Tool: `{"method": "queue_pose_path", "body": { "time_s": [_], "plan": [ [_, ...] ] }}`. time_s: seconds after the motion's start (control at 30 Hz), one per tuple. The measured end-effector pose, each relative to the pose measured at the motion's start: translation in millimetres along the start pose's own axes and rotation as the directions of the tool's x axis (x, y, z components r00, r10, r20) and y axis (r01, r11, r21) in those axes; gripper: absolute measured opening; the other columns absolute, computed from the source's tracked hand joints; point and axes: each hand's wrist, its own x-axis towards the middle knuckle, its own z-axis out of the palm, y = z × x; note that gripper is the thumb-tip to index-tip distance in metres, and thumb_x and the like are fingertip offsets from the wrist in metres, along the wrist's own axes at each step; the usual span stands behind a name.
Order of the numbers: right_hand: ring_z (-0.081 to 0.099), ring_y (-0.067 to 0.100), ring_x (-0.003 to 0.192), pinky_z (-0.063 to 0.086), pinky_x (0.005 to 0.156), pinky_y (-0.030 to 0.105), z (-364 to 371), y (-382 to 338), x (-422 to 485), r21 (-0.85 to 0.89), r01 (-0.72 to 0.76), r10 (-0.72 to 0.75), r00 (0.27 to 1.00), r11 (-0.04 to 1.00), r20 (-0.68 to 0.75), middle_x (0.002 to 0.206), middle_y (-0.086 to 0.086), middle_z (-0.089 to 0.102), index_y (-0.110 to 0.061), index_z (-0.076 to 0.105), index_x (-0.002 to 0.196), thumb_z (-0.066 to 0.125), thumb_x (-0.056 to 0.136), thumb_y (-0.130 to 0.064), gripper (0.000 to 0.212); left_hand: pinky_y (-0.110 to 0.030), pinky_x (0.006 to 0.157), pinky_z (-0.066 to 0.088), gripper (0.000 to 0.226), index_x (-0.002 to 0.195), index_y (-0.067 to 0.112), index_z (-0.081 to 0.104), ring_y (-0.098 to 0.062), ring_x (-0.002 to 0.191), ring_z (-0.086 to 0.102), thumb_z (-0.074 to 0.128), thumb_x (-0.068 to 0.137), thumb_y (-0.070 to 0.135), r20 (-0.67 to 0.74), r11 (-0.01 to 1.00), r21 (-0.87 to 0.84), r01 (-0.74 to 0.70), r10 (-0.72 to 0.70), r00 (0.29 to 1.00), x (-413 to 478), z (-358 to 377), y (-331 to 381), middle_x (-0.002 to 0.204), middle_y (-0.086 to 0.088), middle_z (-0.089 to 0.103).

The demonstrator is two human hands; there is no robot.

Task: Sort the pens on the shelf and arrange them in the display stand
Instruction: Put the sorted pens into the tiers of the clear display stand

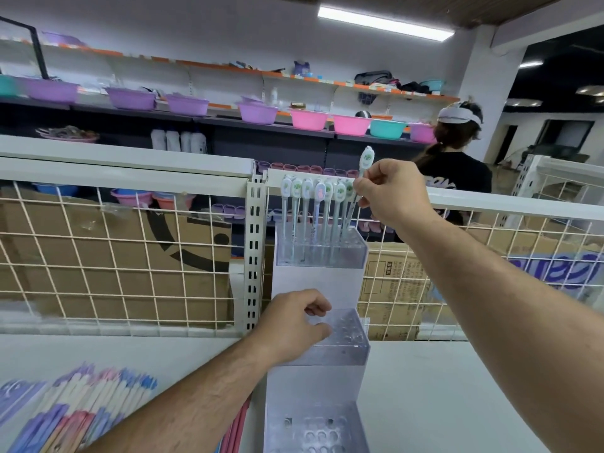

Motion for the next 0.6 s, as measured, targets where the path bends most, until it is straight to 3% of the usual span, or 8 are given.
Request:
{"method": "queue_pose_path", "body": {
  "time_s": [0.1,0.23,0.47,0.6],
  "plan": [
    [0.071,0.024,0.081,0.062,0.071,0.046,4,3,-2,-0.027,-0.006,0.006,1.0,1.0,0.006,0.081,0.003,0.069,-0.017,0.067,0.082,0.069,0.094,-0.023,0.013,-0.006,0.08,0.046,0.028,0.103,0.027,0.071,0.001,0.094,0.061,0.082,0.078,0.024,0.0,1.0,0.0,-0.002,0.002,1.0,1,0,-1,0.098,0.013,0.069],
    [0.071,0.021,0.075,0.062,0.072,0.043,11,12,-5,-0.063,-0.039,0.043,0.998,0.997,0.051,0.076,0.004,0.07,-0.013,0.068,0.079,0.069,0.094,-0.019,0.016,-0.008,0.081,0.047,0.028,0.102,0.029,0.07,0.002,0.094,0.061,0.082,0.078,0.026,-0.001,1.0,0.005,-0.002,0.002,1.0,1,1,-2,0.097,0.014,0.069],
    [0.058,0.0,0.043,0.04,0.042,0.017,23,29,-14,-0.088,-0.077,0.086,0.991,0.993,0.102,0.072,0.007,0.071,-0.006,0.069,0.083,0.069,0.094,-0.018,0.016,-0.009,0.082,0.048,0.028,0.104,0.031,0.07,0.003,0.095,0.06,0.082,0.078,0.027,-0.001,1.0,0.01,0.002,-0.002,1.0,1,1,-2,0.098,0.015,0.068],
    [0.063,0.004,0.048,0.042,0.043,0.018,23,29,-15,-0.086,-0.079,0.087,0.992,0.993,0.096,0.068,0.004,0.068,-0.009,0.069,0.079,0.07,0.094,-0.02,0.019,-0.008,0.082,0.047,0.027,0.103,0.031,0.07,0.003,0.095,0.06,0.082,0.079,0.026,0.002,1.0,0.008,-0.003,0.003,1.0,1,2,-3,0.098,0.016,0.068]
  ]
}}
